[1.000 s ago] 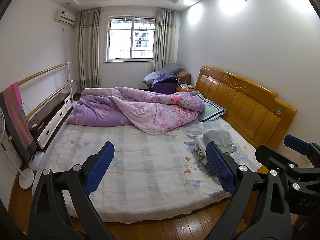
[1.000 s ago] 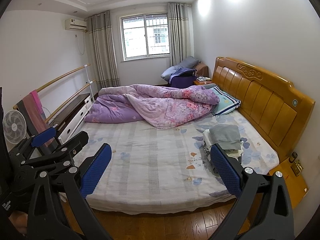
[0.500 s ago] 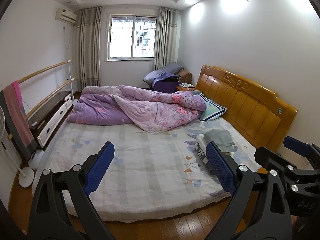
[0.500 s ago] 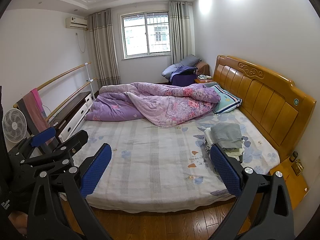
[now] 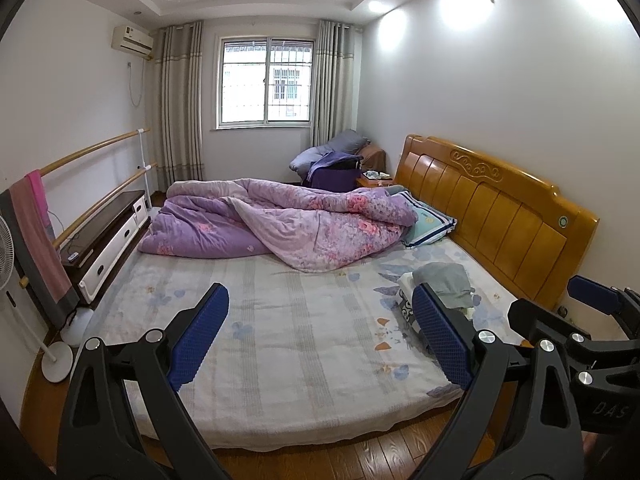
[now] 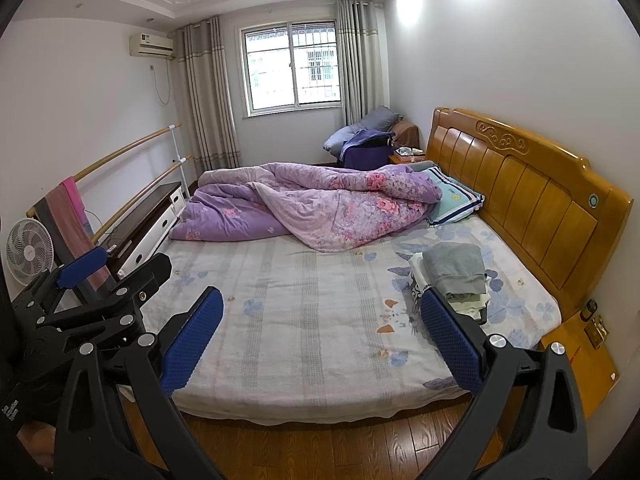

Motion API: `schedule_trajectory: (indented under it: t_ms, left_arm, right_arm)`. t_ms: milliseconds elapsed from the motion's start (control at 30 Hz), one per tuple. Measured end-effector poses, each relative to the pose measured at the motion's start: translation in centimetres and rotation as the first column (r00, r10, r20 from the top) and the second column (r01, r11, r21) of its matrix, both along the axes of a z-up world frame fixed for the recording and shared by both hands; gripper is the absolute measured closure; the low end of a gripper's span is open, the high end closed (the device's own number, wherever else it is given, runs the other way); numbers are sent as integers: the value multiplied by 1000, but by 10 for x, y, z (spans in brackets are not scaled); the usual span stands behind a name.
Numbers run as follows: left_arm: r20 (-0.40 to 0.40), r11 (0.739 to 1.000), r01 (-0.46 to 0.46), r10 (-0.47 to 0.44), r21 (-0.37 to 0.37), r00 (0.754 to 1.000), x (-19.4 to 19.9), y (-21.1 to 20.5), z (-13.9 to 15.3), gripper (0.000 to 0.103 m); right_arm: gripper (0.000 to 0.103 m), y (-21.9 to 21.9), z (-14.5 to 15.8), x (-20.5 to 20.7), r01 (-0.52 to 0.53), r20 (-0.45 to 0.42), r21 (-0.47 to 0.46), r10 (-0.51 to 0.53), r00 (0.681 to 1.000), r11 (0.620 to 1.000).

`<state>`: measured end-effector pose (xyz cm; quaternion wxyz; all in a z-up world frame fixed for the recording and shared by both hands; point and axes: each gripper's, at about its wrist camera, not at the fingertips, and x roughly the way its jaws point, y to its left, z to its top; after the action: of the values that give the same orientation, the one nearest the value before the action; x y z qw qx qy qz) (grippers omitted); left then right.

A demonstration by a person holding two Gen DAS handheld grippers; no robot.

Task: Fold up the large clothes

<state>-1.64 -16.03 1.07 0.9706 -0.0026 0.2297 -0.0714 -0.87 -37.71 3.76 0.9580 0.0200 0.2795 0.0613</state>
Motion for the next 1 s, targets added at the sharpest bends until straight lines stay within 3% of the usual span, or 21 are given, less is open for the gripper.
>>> schedule_trajectory:
  t_ms: [1000]
  left_arm:
    - [-5, 1000, -6, 6, 13, 1000, 2, 1, -8, 9]
  right_arm:
    - [8, 8, -11, 2, -2, -13, 12, 2, 1000, 1000]
